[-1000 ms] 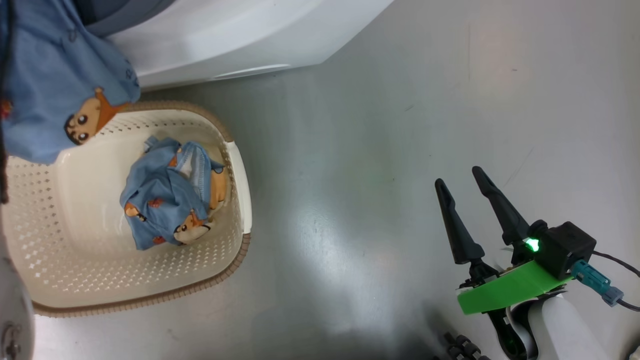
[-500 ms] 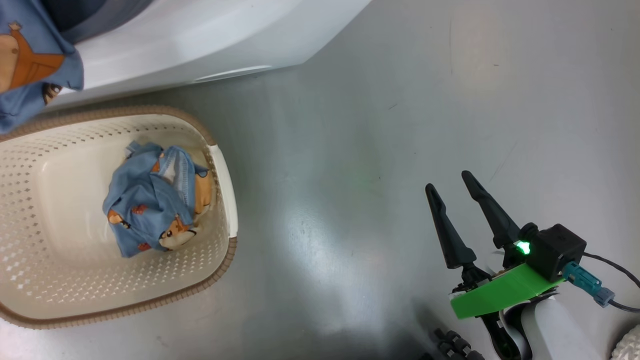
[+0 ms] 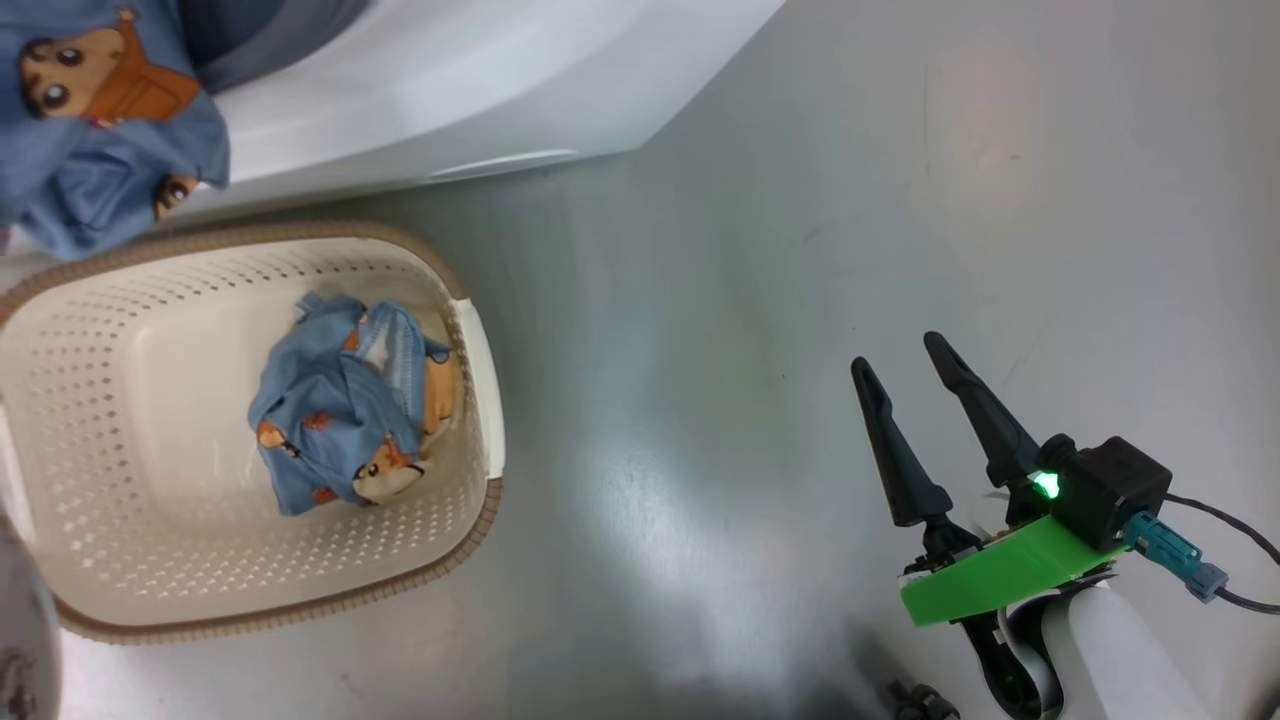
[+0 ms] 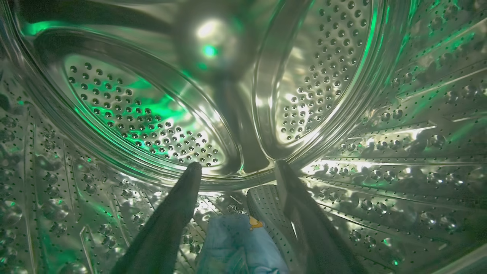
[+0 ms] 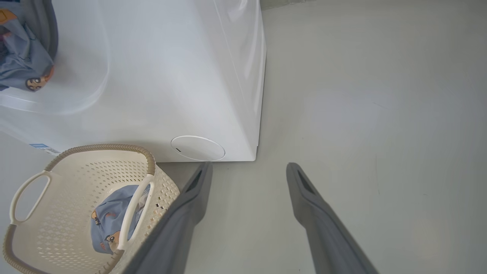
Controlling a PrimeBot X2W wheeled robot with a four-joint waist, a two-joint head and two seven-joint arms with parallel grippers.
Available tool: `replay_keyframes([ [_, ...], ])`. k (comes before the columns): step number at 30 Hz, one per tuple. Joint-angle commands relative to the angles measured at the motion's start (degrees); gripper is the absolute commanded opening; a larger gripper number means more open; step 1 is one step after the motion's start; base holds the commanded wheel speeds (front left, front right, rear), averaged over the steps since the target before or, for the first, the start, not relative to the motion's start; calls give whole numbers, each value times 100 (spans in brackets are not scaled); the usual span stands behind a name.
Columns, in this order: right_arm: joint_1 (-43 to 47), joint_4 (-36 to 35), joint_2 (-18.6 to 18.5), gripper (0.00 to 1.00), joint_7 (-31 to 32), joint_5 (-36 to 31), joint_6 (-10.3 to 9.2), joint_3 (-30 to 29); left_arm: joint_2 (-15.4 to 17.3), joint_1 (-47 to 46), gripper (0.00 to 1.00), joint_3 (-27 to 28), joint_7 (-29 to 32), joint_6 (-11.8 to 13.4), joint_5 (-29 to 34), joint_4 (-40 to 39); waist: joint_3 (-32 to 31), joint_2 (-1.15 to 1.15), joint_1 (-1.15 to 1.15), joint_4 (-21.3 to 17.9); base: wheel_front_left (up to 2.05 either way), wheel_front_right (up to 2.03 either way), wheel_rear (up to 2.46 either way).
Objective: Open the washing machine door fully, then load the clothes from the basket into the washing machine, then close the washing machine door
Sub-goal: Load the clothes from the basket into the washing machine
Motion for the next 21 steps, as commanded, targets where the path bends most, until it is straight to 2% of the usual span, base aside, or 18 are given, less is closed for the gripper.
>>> replay_keyframes([
  [1, 101, -65, -4, 100, -27, 31, 9, 111, 179, 160, 100, 53, -29, 38, -66, -84, -129, 0, 0, 72, 0, 0, 0],
  [15, 105, 51, 1, 100, -27, 50, 9, 86, -121, 786, 100, 129, -29, 10, -255, -191, -814, 0, 0, 389, 0, 0, 0],
  [21, 197, 58, 14, 100, -27, 26, 9, 62, -197, 1410, 100, 205, -29, -82, -325, -658, -1126, 0, 0, 526, 0, 0, 0],
])
